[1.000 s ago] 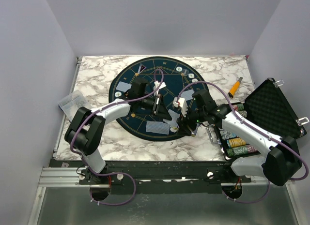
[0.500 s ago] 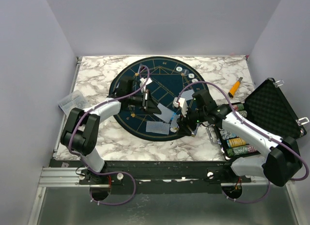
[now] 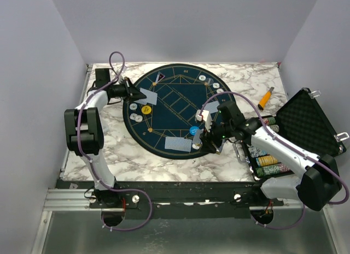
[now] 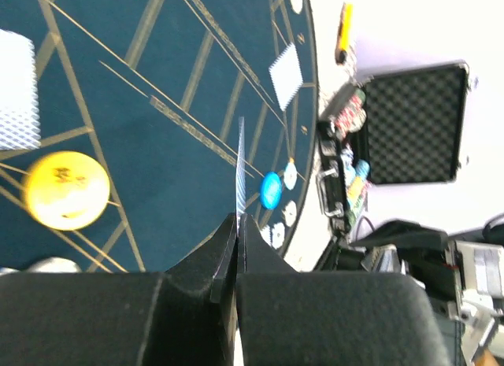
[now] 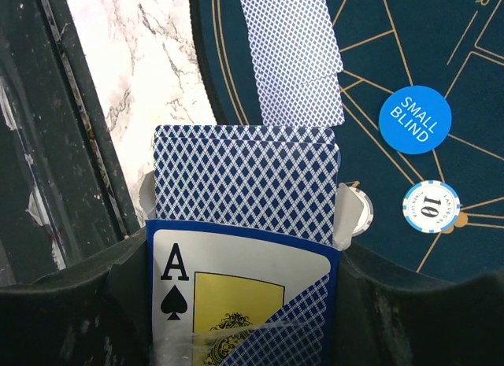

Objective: Distribute texas hold em gaming equipment

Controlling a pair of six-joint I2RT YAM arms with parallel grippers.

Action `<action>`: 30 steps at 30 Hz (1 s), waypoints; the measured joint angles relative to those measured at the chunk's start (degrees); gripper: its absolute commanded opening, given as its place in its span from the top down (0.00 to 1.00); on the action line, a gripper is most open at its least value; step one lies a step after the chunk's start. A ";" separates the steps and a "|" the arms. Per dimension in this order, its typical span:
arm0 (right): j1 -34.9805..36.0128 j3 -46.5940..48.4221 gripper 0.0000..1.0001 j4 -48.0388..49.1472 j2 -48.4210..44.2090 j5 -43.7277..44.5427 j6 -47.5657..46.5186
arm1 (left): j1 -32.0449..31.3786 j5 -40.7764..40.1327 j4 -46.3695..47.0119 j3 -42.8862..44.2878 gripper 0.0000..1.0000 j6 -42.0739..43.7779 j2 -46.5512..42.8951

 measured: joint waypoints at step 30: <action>0.00 0.00 0.99 -0.02 0.15 0.00 0.00 | 3.89 -8.59 -12.57 24.65 0.81 1.64 21.46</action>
